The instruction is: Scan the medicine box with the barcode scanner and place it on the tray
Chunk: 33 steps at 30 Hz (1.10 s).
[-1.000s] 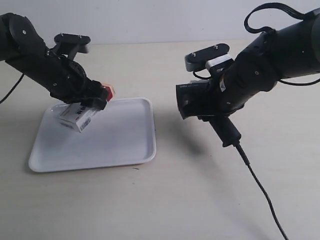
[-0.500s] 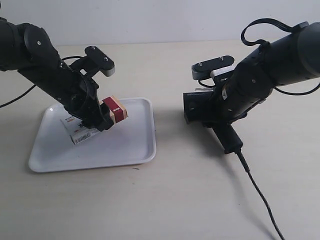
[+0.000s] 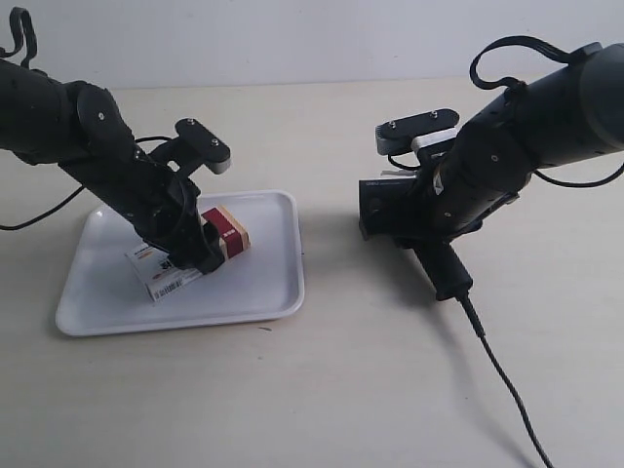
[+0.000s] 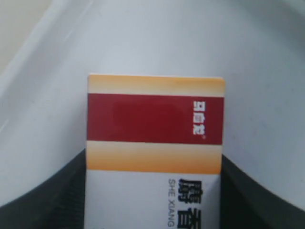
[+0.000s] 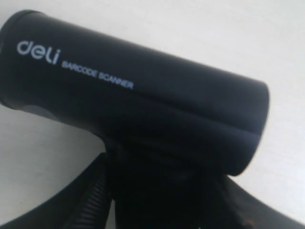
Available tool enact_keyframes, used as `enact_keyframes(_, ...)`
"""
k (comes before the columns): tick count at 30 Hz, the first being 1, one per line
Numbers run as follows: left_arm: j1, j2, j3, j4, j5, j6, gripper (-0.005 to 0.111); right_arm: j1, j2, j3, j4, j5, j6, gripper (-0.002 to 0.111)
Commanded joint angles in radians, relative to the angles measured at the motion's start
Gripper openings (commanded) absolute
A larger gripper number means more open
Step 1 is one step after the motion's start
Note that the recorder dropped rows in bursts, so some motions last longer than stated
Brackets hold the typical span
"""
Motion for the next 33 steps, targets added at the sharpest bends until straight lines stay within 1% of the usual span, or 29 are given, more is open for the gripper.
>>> enact_keyframes(1, -0.004, 0.009, 0.004, -0.02, -0.002, -0.006, 0.056, -0.002, 0.0, -0.008, -0.009, -0.014, 0.004, 0.057)
enact_keyframes(2, -0.004, 0.009, 0.004, -0.02, -0.002, -0.006, 0.06, -0.002, 0.0, -0.008, -0.007, -0.014, 0.004, 0.063)
enact_keyframes(4, -0.004, 0.009, 0.004, -0.02, -0.002, -0.006, 0.071, -0.002, 0.0, -0.008, -0.007, -0.014, 0.004, 0.074)
enact_keyframes(7, -0.004, 0.009, 0.004, -0.023, -0.002, -0.006, 0.089, -0.002, 0.0, -0.008, -0.007, -0.014, 0.004, 0.085)
enact_keyframes(10, -0.004, -0.002, 0.004, -0.023, -0.008, -0.006, 0.099, -0.002, -0.017, -0.008, -0.007, -0.014, 0.004, 0.089)
enact_keyframes(12, -0.004, -0.02, 0.0, -0.023, -0.006, -0.006, 0.1, -0.002, -0.042, -0.008, -0.007, -0.009, 0.004, 0.089)
enact_keyframes(15, -0.002, -0.086, -0.013, -0.023, 0.029, -0.011, 0.1, -0.002, -0.124, -0.01, -0.023, 0.034, -0.015, 0.089)
enact_keyframes(19, -0.002, -0.228, -0.037, -0.016, 0.083, -0.088, 0.098, -0.002, -0.286, -0.01, -0.077, 0.124, -0.012, 0.088)
enact_keyframes(20, 0.002, -0.261, -0.039, -0.021, 0.085, -0.105, 0.096, -0.002, -0.321, -0.01, -0.079, 0.143, -0.012, 0.087)
enact_keyframes(21, 0.006, -0.305, -0.042, -0.037, 0.087, -0.135, 0.092, -0.002, -0.368, -0.01, -0.079, 0.16, -0.012, 0.085)
enact_keyframes(23, 0.02, -0.384, -0.042, -0.063, 0.096, -0.168, 0.078, -0.002, -0.452, -0.008, -0.076, 0.178, -0.012, 0.078)
enact_keyframes(25, 0.038, -0.469, -0.042, -0.1, 0.119, -0.202, 0.053, -0.002, -0.544, -0.008, -0.056, 0.198, -0.012, 0.063)
enact_keyframes(26, 0.044, -0.502, -0.042, -0.115, 0.131, -0.218, 0.039, -0.002, -0.59, 0.002, -0.047, 0.194, -0.012, 0.056)
enact_keyframes(28, 0.053, -0.585, -0.019, -0.16, 0.133, -0.222, 0.004, -0.002, -0.685, 0.039, -0.032, 0.163, -0.012, 0.036)
enact_keyframes(29, 0.054, -0.626, 0.006, -0.186, 0.112, -0.209, 0.002, -0.002, -0.733, 0.068, -0.032, 0.131, -0.012, 0.026)
enact_keyframes(31, 0.054, -0.716, 0.075, -0.257, 0.034, -0.186, 0.003, -0.002, -0.823, 0.135, -0.032, 0.055, -0.01, 0.012)
enact_keyframes(33, 0.054, -0.801, 0.156, -0.317, -0.048, -0.17, 0.003, -0.002, -0.912, 0.208, -0.032, -0.026, -0.007, 0.0)
